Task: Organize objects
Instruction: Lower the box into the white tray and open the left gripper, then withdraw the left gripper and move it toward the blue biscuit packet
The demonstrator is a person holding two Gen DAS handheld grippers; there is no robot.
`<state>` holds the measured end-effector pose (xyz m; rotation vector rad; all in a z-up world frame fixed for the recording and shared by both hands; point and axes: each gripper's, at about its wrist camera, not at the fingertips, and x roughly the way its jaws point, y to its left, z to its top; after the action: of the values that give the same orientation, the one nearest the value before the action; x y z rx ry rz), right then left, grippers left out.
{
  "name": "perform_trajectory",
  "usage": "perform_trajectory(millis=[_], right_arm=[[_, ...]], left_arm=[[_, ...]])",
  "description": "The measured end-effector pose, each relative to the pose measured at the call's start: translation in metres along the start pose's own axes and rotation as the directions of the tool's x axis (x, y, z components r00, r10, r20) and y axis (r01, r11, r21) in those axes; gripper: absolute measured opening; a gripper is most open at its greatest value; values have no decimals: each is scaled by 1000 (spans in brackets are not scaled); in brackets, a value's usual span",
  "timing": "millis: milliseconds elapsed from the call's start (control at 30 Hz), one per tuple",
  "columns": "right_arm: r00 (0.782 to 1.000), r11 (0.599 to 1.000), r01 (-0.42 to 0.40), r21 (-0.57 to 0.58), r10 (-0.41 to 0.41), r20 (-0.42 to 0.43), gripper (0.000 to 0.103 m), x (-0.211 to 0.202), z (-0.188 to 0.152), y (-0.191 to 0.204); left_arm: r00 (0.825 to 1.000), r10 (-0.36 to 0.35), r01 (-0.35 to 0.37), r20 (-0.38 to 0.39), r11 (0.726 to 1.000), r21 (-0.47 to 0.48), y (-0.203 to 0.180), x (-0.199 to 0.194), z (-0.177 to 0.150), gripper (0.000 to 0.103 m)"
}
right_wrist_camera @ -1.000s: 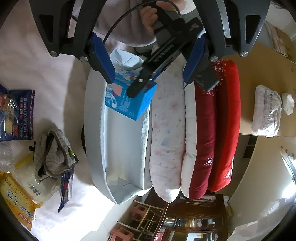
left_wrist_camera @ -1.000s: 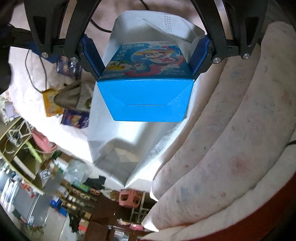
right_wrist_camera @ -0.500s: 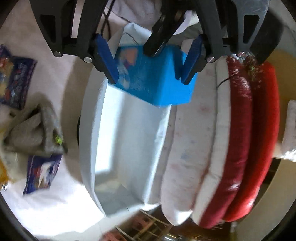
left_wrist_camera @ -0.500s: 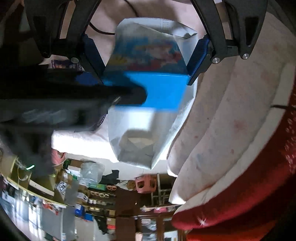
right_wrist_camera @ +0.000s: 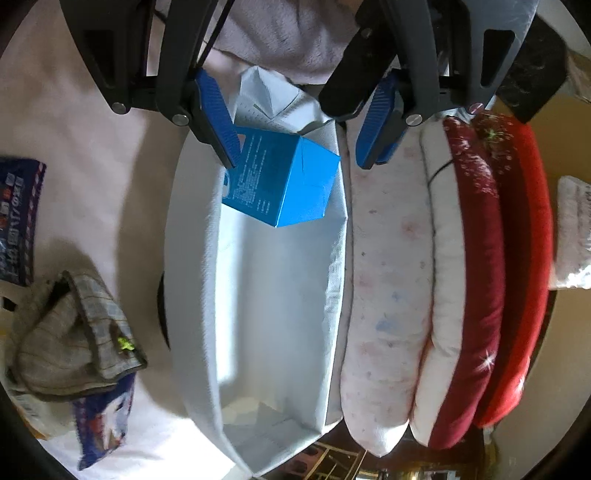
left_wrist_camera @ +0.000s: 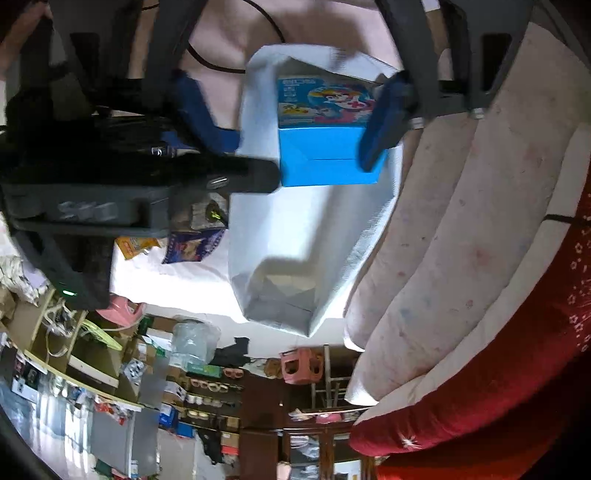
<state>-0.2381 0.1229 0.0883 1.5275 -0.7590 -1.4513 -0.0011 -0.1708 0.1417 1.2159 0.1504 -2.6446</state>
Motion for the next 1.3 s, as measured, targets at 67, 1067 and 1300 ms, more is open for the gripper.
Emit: perform_trajectory(millis=[67,1067,1300], right_arm=[[999,1000,-27,16,26,28,65,-5,-4,-3],[987,961,-155,228,140,83,56,139,-55,-32],[993,983,-97,153,87,74,57,158,-57,4]], left_arm=[[1000,-26,27,8,998,-52,9,-2,1,50],[910,-339,295,-238,934,-203,3,53,-9,21],[967,-198,173,-162,972,-157,7,33,0,28]])
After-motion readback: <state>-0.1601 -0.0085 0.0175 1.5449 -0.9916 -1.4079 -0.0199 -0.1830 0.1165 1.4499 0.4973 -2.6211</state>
